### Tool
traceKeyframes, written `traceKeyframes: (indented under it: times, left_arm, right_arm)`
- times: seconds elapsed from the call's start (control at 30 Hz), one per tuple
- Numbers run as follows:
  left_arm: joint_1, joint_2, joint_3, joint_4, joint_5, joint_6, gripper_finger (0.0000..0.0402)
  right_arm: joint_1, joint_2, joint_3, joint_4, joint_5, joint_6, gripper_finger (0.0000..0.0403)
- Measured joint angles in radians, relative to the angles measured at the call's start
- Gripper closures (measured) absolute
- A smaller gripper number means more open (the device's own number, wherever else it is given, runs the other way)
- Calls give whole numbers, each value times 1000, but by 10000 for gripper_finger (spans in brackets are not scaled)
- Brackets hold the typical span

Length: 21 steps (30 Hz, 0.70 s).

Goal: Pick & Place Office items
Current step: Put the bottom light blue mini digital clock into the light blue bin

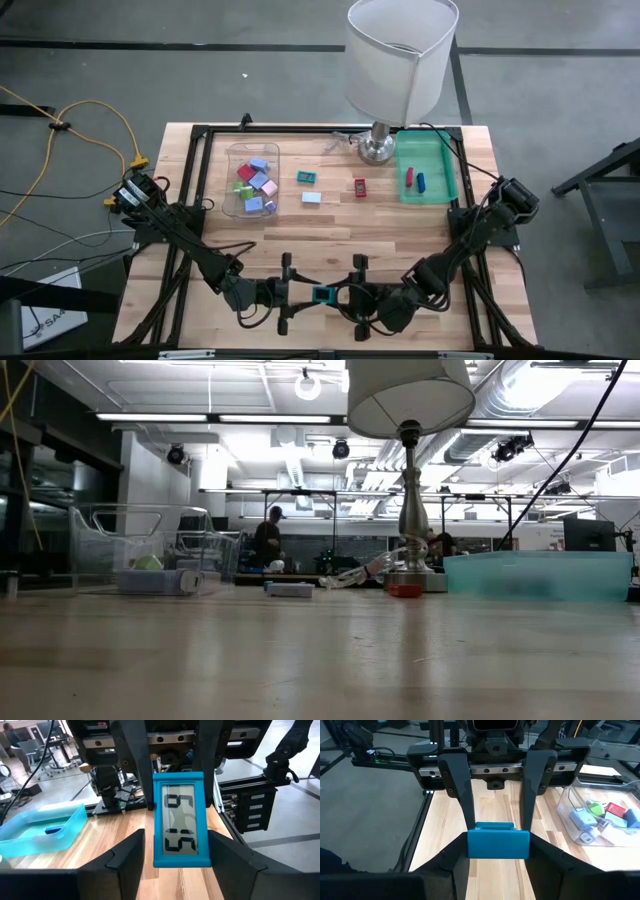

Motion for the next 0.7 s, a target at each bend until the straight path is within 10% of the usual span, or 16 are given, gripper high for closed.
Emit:
traceKeyframes:
  times: [0.7]
  left_arm:
    - [-9,0,0,1,-3,-1,165]
  right_arm:
    - [26,0,0,-156,38,206,256]
